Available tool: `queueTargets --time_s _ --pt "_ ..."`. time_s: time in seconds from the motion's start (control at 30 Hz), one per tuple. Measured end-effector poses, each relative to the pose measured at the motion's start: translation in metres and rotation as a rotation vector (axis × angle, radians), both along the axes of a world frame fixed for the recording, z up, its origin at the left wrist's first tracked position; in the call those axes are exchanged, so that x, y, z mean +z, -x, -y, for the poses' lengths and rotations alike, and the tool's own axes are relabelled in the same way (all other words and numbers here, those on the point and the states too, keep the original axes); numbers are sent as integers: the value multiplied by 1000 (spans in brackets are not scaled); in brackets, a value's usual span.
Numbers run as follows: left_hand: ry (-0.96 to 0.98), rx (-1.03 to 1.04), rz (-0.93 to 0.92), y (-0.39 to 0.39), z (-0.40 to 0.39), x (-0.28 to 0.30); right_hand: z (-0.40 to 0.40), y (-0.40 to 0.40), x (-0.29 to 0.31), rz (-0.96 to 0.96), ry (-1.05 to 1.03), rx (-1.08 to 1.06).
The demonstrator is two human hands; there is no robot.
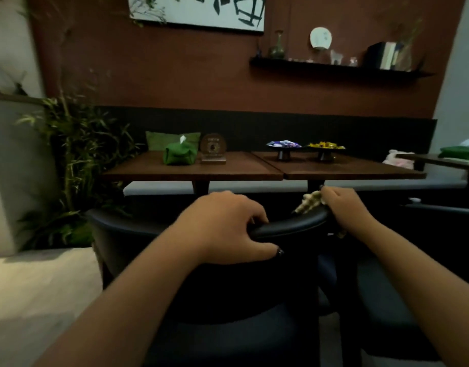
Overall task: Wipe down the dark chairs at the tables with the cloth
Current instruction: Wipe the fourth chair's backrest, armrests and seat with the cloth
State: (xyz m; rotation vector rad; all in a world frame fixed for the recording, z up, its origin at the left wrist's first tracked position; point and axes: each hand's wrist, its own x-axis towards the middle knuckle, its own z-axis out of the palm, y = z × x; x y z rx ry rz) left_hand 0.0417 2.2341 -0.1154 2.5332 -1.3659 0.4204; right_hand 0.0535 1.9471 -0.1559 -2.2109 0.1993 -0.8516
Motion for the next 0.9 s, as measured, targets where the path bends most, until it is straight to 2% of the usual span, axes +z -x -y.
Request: queueTargets --time_s 0.1,0.2,0.27,0.33,0.47,0.6,0.67,0.77,0.9 --pt "31 17 187 -1 3 -12 -9 12 -4 131 -3 108" --pt "63 -42 401 0 -2 -23 -12 25 2 12 13 308" --pt "125 -63 371 1 -15 -24 -6 27 6 -112 147 318" --pt "164 10 301 -5 -39 -23 0 24 5 -125 232 293" --pt "196 180 280 -20 -77 -32 -4 16 -5 24 92 261" --pt "365 253 400 -19 -67 -47 -21 20 -6 159 30 173" --pt "432 257 420 -21 -65 -51 -39 27 -6 234 52 147" --pt "491 241 440 -24 -64 -53 -73 39 -10 356 210 163" --pt "528 211 436 -23 -65 -54 -86 45 -5 297 308 302"
